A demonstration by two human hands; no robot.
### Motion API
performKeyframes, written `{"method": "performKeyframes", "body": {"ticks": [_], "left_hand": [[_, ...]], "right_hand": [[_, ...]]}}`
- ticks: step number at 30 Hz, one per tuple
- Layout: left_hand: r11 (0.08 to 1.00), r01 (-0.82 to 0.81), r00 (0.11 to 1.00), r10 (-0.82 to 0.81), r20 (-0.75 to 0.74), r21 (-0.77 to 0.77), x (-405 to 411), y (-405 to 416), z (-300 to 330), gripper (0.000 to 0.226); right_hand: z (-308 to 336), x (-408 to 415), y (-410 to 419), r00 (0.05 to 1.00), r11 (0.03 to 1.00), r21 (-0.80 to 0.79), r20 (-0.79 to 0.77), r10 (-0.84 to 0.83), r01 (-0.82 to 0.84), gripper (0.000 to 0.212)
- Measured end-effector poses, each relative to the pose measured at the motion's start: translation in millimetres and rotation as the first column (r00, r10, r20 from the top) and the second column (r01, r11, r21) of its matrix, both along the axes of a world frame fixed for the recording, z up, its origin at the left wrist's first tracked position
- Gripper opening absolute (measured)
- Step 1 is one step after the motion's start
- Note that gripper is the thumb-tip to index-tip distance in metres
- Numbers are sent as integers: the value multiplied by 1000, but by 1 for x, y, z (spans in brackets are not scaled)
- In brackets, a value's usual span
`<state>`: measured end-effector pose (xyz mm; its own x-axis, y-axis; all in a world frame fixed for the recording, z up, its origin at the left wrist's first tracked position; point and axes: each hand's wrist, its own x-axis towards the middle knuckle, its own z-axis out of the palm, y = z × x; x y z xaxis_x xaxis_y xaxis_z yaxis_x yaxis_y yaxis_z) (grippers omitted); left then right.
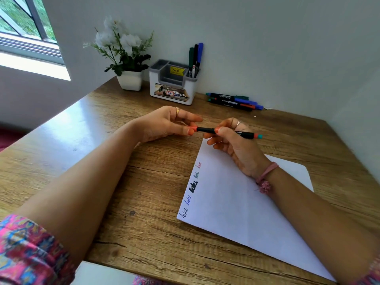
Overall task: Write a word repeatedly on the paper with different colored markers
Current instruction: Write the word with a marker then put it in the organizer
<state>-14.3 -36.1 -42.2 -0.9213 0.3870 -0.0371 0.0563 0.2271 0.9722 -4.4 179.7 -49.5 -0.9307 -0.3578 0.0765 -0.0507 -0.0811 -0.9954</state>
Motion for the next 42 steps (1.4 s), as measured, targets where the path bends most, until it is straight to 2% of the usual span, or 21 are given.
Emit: {"method": "performKeyframes", "body": {"ticks": [4,7,10,17,21,24,27,29,30,32,33,35,38,42], "left_hand": [[986,-52,998,46,44,158,1,4,1,40],[970,-90,995,81,52,224,1,14,2,34],[961,-138,990,139,14,239,0,22,1,32],[969,-179,971,202,-130,172,2,32,0,25],[945,-193,967,229,-113,263,5,35,5,30],[887,-202,979,189,73,415,5,32,8,43],[816,-263,962,182,204,515,3,30,7,42],[720,-335,941,232,244,608,1,26,9,35],[662,-367,930,265,254,654,0,22,10,32],[563,-404,910,326,255,721,-3,11,13,28],[524,-409,902,353,247,747,-4,6,15,28],[461,-404,887,410,214,791,-6,-2,18,28],[395,-390,839,524,145,832,-8,-10,25,25],[336,-388,714,699,50,858,-21,-13,43,15]], "right_hand": [[-1,1,0,999,1000,25,-49,-5,6,7],[0,3,1,990,994,68,-117,-73,81,12],[1,3,3,992,994,7,-74,-106,107,11],[1,-1,5,995,995,-24,-9,-97,97,14],[2,-1,4,994,993,-58,9,-107,107,23],[2,1,3,995,994,-53,-17,-94,93,28],[-1,-1,1,996,996,24,-45,-80,82,27],[-6,-4,0,992,993,59,-77,-100,105,17],[-9,-6,0,988,988,120,-131,-86,102,20],[-13,-8,-1,950,924,370,-310,29,93,30],[-14,-8,-1,908,865,491,-401,123,100,32],[-16,-10,1,795,765,631,-527,300,129,31],[-15,-11,7,675,670,728,-569,469,147,24],[-14,-14,12,689,694,706,-573,443,141,20]]}}
